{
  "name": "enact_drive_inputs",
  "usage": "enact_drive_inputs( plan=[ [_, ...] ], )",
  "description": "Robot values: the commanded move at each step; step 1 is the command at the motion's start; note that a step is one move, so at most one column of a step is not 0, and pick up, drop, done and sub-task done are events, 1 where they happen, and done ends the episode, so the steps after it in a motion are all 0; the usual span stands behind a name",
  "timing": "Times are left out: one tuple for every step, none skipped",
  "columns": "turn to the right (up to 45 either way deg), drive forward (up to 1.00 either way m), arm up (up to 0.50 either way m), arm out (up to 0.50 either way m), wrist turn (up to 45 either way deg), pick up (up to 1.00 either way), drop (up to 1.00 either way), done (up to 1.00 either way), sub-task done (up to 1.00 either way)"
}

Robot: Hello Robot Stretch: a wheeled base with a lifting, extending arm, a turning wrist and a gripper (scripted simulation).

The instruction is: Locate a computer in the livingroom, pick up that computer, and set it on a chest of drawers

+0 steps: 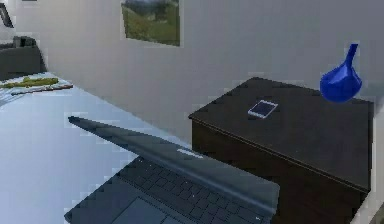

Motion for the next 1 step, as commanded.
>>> enact_drive_inputs(
  plan=[
    [6.0, 0.0, 0.0, 0.0, 0.0, 0.0, 0.0, 0.0, 0.0]
  ],
)
